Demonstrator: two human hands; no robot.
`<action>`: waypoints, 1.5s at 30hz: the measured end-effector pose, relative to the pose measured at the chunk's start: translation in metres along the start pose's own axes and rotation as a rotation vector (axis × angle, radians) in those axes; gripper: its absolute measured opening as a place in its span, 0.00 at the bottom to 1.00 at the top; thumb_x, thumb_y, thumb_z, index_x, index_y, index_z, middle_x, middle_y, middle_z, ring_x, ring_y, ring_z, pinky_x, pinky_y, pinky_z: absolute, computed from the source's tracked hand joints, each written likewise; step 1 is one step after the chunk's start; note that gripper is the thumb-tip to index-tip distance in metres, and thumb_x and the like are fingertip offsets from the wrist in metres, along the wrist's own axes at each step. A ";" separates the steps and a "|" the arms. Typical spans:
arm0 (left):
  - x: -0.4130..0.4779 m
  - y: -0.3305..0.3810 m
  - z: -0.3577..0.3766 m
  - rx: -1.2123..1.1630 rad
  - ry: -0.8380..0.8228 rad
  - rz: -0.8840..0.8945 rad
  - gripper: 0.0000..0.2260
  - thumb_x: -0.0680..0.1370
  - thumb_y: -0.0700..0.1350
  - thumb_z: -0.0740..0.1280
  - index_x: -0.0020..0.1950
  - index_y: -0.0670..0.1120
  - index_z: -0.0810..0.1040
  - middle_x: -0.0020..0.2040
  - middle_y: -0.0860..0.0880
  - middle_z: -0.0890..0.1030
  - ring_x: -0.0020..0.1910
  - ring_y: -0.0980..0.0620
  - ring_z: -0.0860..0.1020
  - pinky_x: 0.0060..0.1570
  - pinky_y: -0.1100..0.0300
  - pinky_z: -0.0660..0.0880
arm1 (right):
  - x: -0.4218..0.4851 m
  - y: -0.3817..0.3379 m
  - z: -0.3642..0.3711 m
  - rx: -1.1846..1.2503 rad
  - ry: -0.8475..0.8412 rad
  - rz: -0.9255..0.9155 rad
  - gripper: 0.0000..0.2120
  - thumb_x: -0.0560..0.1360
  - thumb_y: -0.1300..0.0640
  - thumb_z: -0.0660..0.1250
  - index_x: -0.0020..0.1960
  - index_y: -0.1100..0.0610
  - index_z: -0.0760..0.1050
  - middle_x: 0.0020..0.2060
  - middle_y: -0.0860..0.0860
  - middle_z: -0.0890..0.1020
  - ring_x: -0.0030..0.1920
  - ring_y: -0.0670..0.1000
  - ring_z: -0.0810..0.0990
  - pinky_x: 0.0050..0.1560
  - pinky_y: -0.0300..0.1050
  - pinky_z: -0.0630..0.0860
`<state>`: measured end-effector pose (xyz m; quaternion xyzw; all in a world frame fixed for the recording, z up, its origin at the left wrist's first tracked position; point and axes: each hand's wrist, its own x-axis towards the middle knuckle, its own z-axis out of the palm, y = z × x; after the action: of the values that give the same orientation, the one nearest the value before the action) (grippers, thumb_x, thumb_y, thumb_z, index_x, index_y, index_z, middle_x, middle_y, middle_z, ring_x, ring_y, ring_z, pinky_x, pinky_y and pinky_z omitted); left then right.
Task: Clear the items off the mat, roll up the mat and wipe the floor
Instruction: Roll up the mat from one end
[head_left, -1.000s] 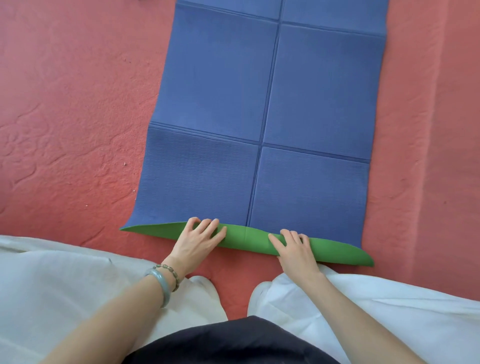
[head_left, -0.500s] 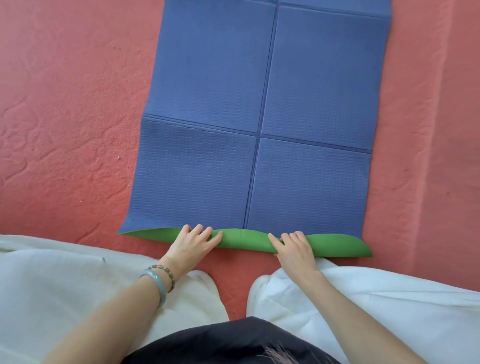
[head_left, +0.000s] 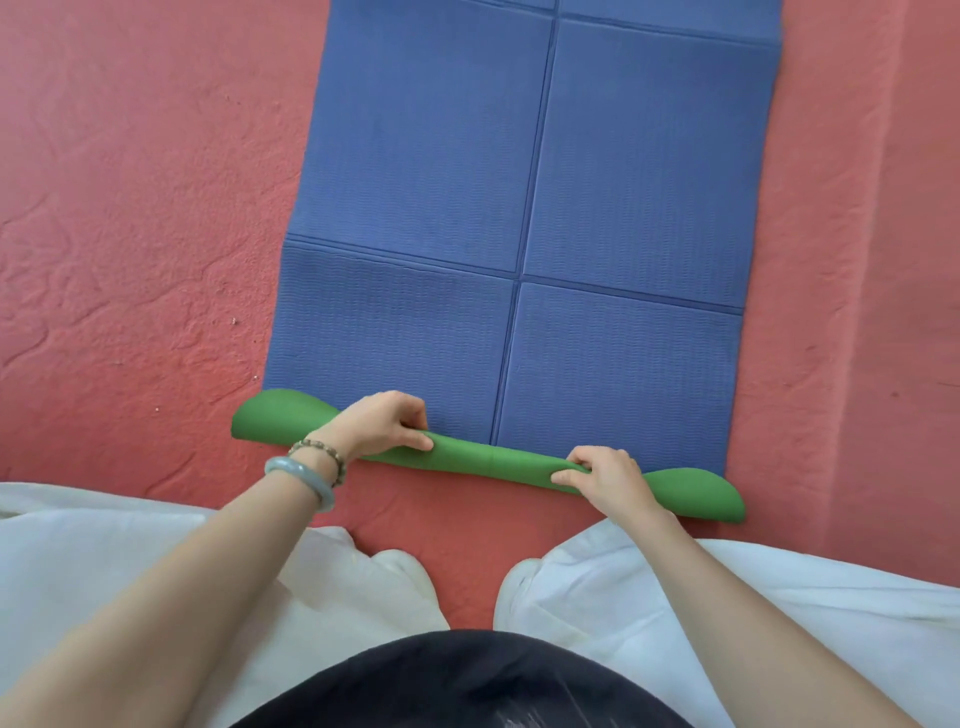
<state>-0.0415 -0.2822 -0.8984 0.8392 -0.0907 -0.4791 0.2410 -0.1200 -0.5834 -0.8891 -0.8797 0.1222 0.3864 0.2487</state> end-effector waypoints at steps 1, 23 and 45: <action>0.005 0.001 -0.001 0.016 -0.005 -0.009 0.08 0.71 0.52 0.73 0.39 0.54 0.75 0.37 0.58 0.77 0.42 0.54 0.75 0.42 0.59 0.68 | 0.003 -0.001 -0.001 -0.020 -0.013 0.012 0.13 0.70 0.43 0.70 0.45 0.52 0.78 0.35 0.49 0.76 0.45 0.54 0.74 0.43 0.46 0.66; -0.006 0.019 0.064 0.761 0.534 0.386 0.13 0.61 0.41 0.77 0.36 0.45 0.73 0.35 0.48 0.76 0.31 0.48 0.74 0.25 0.57 0.71 | 0.001 -0.034 0.026 -0.427 0.422 -0.159 0.22 0.49 0.64 0.81 0.36 0.57 0.72 0.29 0.52 0.75 0.32 0.56 0.76 0.31 0.46 0.71; 0.017 0.010 0.005 0.640 0.608 0.478 0.19 0.74 0.61 0.61 0.50 0.45 0.75 0.43 0.46 0.81 0.40 0.44 0.79 0.41 0.53 0.72 | 0.060 -0.028 -0.041 -0.009 0.038 -0.166 0.14 0.67 0.49 0.74 0.42 0.53 0.70 0.39 0.50 0.78 0.44 0.56 0.74 0.44 0.47 0.67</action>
<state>-0.0357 -0.2988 -0.9087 0.9284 -0.3485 -0.0926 0.0901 -0.0427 -0.5835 -0.9004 -0.8952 0.0520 0.3481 0.2735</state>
